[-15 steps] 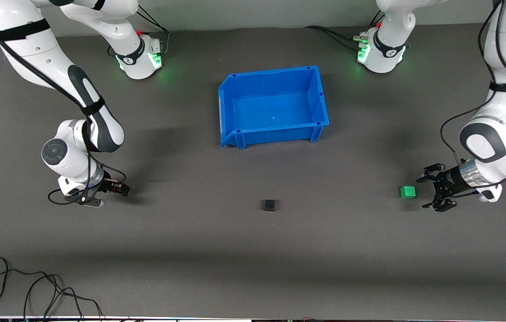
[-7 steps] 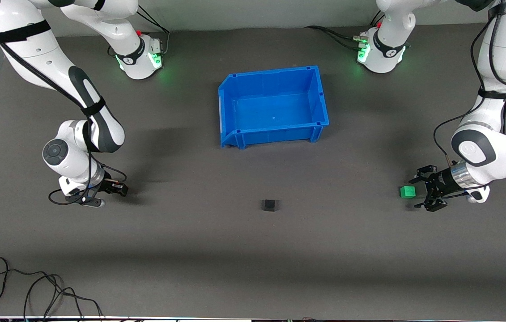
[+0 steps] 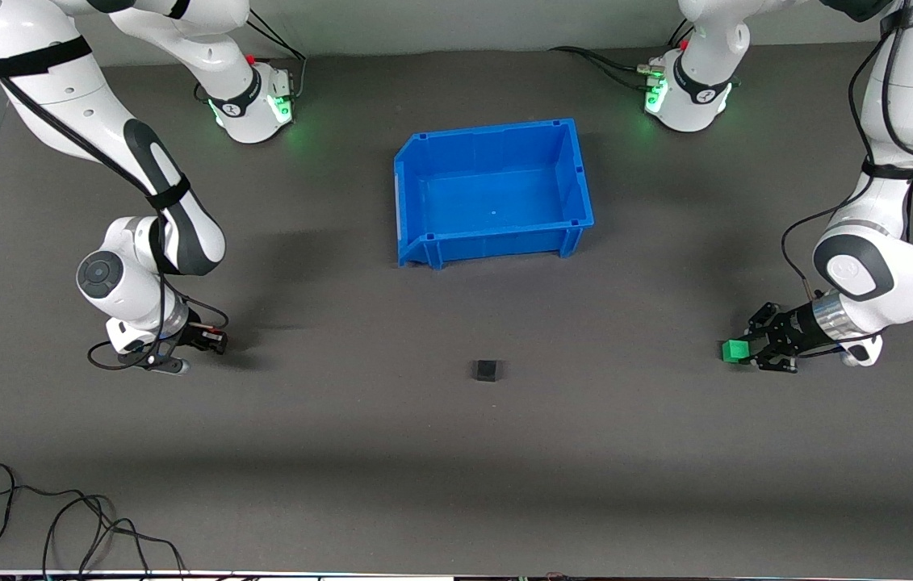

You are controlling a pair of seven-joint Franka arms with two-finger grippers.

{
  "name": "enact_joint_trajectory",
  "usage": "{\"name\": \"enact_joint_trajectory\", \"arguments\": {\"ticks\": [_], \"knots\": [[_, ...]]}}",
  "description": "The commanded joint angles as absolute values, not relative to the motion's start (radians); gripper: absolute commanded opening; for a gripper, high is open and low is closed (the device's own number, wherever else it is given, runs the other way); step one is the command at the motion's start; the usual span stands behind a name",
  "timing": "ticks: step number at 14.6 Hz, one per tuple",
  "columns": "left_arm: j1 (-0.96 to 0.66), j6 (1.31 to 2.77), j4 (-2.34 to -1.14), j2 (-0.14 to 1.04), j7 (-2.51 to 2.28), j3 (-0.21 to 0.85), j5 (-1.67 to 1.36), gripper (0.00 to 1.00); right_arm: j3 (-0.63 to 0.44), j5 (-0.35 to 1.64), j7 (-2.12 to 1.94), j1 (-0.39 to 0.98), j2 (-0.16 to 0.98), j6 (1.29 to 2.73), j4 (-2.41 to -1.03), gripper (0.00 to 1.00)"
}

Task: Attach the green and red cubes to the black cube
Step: 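Close the right gripper on the red cube while the left gripper grasps the green cube, then carry the red cube and green cube toward the black cube with both grippers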

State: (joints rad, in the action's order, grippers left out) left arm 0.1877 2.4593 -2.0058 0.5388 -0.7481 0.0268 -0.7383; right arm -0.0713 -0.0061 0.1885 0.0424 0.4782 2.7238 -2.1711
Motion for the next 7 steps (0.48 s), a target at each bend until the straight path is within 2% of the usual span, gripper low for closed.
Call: {"name": "enact_joint_trajectory", "arguments": {"ticks": [1,3,7], "knots": [[0.183,2.471,-2.01,0.535,-0.726,0.025,-0.758,0.32,-0.072,-0.009,0.206,0.044,0.483,2.737,-2.166,0.0],[0.184,2.465,-2.005,0.529,-0.727,0.025,-0.758,0.32,-0.072,0.017,0.206,0.044,0.476,2.737,-2.164,0.0],[0.183,2.433,-1.948,0.512,-0.768,0.023,-0.758,0.32,-0.071,0.231,0.236,0.057,0.466,2.715,-2.131,0.0]]}}
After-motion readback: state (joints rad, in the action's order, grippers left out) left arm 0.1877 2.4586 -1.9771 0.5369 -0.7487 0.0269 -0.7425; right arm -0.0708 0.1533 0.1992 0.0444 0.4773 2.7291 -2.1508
